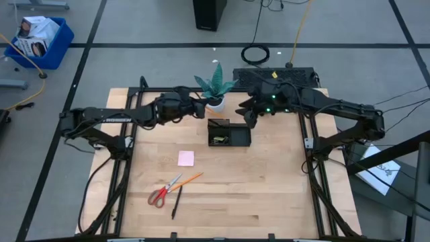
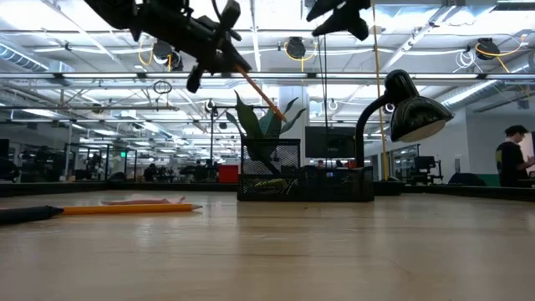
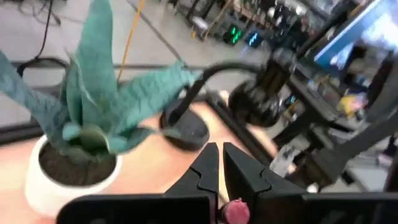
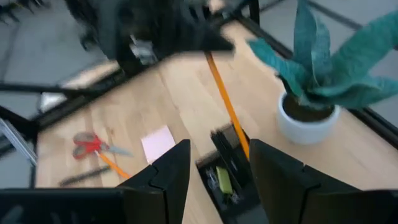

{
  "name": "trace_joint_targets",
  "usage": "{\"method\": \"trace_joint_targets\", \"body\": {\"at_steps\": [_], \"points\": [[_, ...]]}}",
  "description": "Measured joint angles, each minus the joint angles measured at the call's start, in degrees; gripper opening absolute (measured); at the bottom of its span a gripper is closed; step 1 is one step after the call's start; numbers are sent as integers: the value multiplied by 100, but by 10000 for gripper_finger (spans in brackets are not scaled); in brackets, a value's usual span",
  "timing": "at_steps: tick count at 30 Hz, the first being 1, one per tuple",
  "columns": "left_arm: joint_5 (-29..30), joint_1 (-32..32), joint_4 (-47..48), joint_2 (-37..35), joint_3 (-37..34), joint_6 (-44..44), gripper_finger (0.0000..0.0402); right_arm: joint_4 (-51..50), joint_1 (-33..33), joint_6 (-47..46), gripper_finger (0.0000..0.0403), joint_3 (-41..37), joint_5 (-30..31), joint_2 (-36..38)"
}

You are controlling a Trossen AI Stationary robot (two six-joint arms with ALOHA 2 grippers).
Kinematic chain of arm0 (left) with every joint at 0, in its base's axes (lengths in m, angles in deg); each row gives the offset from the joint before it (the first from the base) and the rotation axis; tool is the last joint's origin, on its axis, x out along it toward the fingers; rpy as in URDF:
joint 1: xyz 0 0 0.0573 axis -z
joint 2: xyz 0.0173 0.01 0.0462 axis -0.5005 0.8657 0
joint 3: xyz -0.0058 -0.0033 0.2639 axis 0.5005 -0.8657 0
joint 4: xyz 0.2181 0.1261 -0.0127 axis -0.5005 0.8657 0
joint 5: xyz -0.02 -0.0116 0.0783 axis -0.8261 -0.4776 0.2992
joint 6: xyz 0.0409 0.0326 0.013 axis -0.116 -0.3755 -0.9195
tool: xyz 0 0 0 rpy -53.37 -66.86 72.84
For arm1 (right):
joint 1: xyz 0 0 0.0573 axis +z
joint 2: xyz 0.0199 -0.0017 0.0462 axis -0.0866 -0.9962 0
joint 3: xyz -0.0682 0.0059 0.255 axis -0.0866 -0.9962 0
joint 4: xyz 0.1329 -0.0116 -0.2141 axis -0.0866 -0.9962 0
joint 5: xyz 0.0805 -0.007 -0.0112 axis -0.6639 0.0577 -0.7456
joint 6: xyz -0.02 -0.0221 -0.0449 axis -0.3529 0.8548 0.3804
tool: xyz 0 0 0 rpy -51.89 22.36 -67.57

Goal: Pick and place office supplies into organizer
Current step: Put the orange pencil into the black desk organizer

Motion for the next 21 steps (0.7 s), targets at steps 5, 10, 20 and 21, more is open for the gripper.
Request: {"method": "trace_joint_targets", "body": {"at_steps": [5, 10, 20, 21], "points": [[12, -6, 251, 293, 30, 92, 11, 912, 0, -51, 155, -458, 7, 413], [8, -27, 379, 590, 30, 179, 15, 1512, -2, -49, 155, -714, 189, 763], [-347, -41, -68, 981, 30, 152, 56, 2033, -2, -193, 155, -1289, 298, 1004], [-372, -41, -206, 991, 30, 152, 66, 2147, 2, -237, 155, -1371, 286, 1009]]}}
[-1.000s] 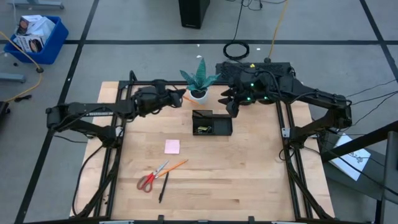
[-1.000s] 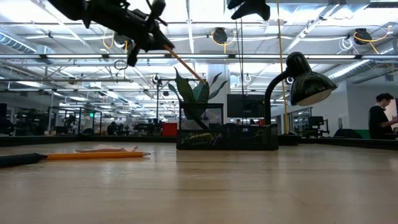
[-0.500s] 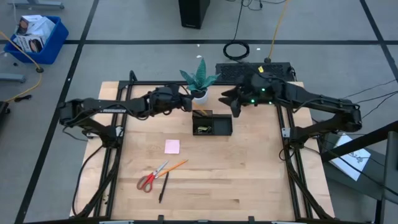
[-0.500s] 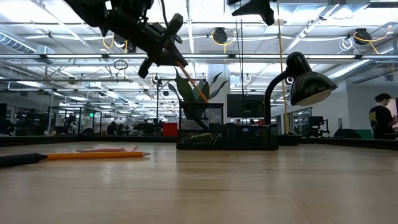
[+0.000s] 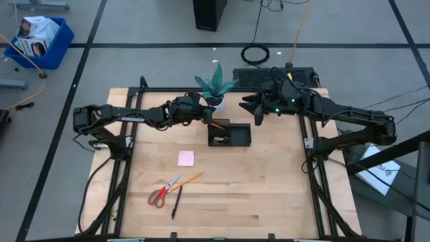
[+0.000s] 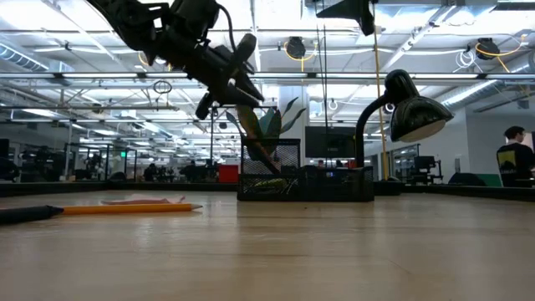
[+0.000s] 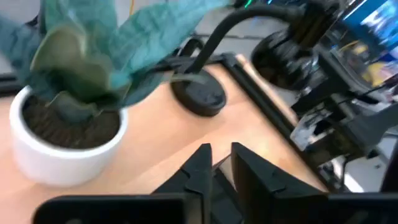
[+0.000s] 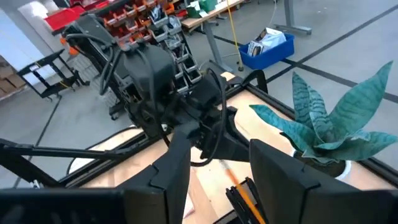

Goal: Pick and place office supplies into organizer
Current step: Put the orange pencil into the black desk organizer

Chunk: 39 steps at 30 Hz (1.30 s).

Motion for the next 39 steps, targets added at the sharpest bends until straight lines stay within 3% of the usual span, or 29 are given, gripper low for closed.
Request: {"method": "trace_joint_targets", "body": {"at_steps": [5, 8, 13, 15, 21, 27, 33, 39], "points": [[298, -23, -199, -7, 0, -84, 116, 633, 36, -112, 155, -355, -263, 25], [47, -118, -223, -219, -2, 168, 141, 930, 33, -118, 155, -533, -706, 19], [-411, -81, -386, -930, 0, 291, 146, 1796, 130, -51, 155, -980, -2215, 25], [-406, -14, -317, -1270, 0, 372, 141, 2109, 245, 180, 155, -1282, -2528, 25], [-141, 326, -229, -2247, 7, 473, 123, 3306, 583, 1355, 155, -2453, -2532, 16], [-113, 774, -310, -2830, 7, 481, 120, 5321, 881, 611, 155, -3469, -2088, -293], [-117, 1195, -229, -3124, 0, 411, 120, 5846, 1318, 1218, 155, -3586, -2074, -1195], [-266, 1493, -183, -3295, 0, 391, 120, 5763, 1599, 1968, 155, -3139, -2044, -2248]]}}
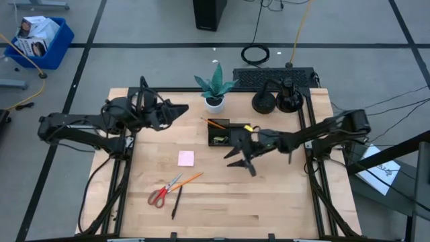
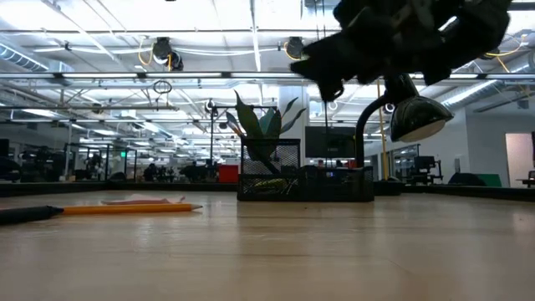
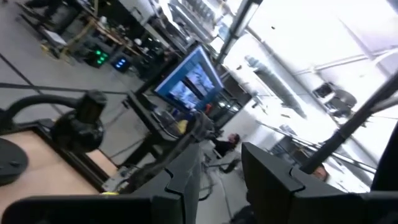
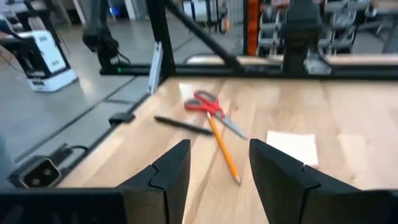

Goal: Pick and place office supplies into organizer
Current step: Put the orange pencil into the black desk organizer

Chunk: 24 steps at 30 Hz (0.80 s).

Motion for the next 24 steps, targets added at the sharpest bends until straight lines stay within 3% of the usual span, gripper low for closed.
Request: {"method": "trace_joint_targets", "body": {"at_steps": [12, 24], "points": [[87, 363, 343, -378, -2, 212, 120, 2, -1, 444, 155, 1541, 54, -1879], [213, 397, 370, -642, -2, 194, 120, -85, 36, 599, 155, 2480, -218, -3251]]}}
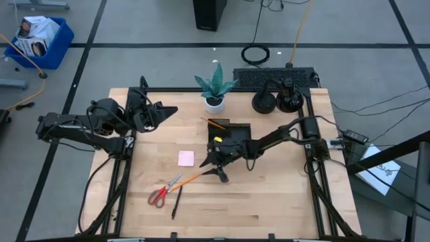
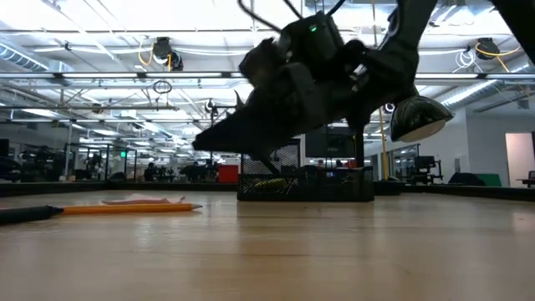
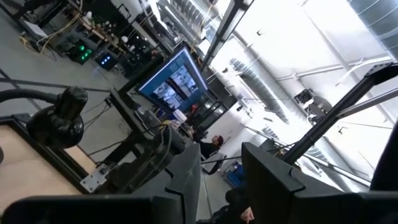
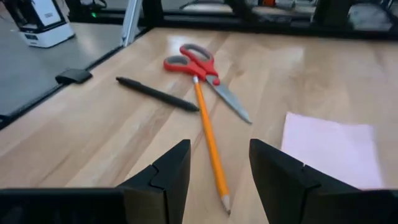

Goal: Pick and place office supplies into organizer
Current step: Put the orange pencil into the black desk organizer

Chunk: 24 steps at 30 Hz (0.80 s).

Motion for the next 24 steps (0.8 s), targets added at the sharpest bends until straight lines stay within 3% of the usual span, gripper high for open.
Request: {"method": "trace_joint_targets", "body": {"at_steps": [6, 12, 24], "points": [[20, 31, 63, 15, 0, 51, 120, -62, 48, 196, 155, 299, -179, -353], [44, 31, 134, 15, 0, 150, 120, -919, 48, 741, 155, 600, -138, -509], [48, 31, 250, 20, 0, 166, 120, -1023, 22, 854, 155, 893, -95, -725]]}}
